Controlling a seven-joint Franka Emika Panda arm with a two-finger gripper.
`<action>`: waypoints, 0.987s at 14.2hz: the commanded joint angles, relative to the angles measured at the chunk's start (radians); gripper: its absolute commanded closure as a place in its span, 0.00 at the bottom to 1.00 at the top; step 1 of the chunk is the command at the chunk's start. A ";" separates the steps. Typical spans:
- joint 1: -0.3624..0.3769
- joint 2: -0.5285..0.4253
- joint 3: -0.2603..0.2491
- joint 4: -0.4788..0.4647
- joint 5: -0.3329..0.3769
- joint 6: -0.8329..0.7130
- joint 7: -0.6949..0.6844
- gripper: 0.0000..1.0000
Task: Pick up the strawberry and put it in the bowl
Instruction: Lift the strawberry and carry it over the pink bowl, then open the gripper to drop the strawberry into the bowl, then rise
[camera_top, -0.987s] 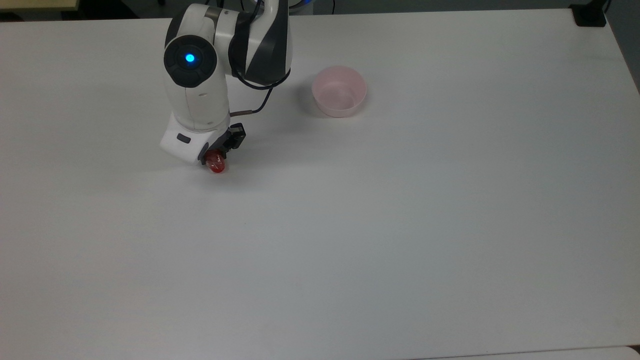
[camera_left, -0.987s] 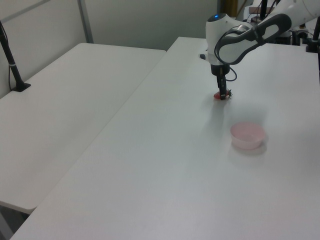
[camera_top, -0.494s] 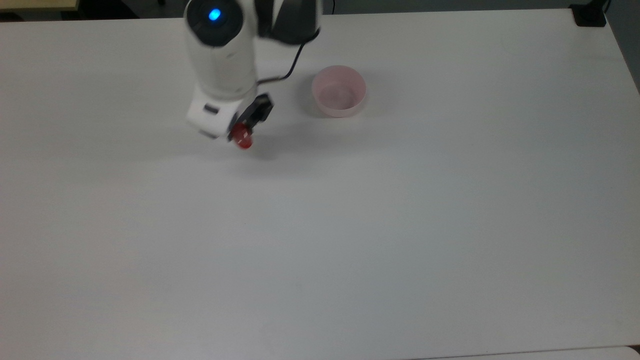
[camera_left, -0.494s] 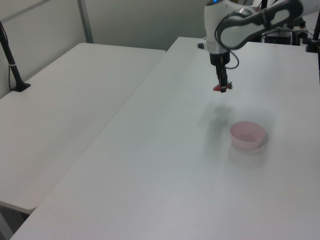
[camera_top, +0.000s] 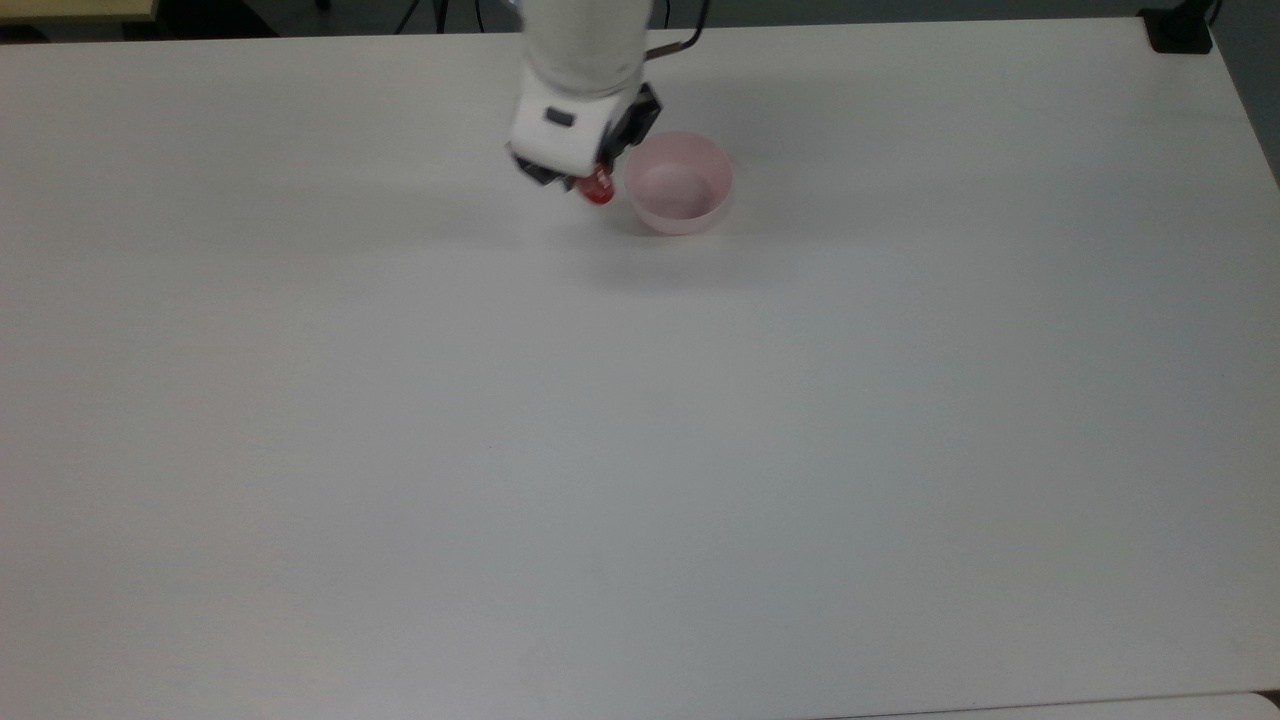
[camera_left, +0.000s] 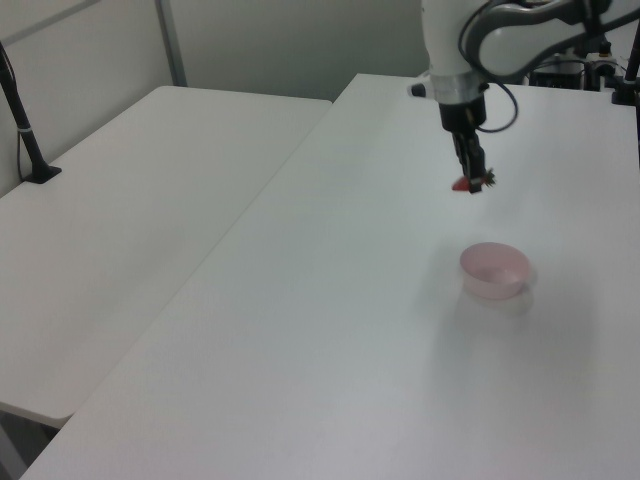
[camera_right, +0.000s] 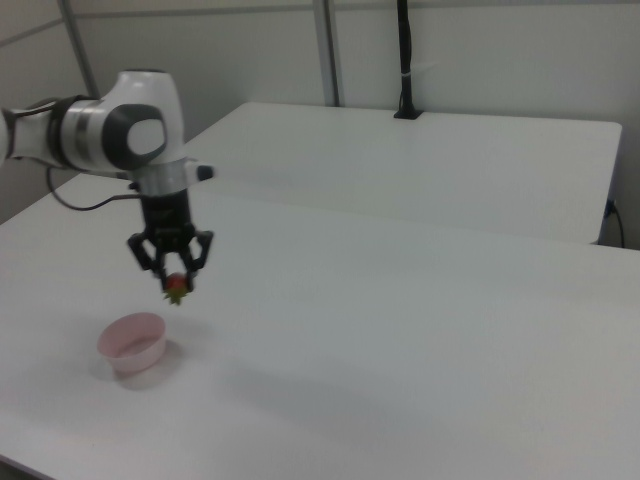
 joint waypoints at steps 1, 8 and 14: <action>0.078 -0.055 0.019 -0.134 0.010 0.009 0.093 0.81; 0.104 0.009 0.103 -0.124 0.006 0.041 0.305 0.00; -0.160 -0.220 0.120 -0.066 -0.115 0.016 0.304 0.00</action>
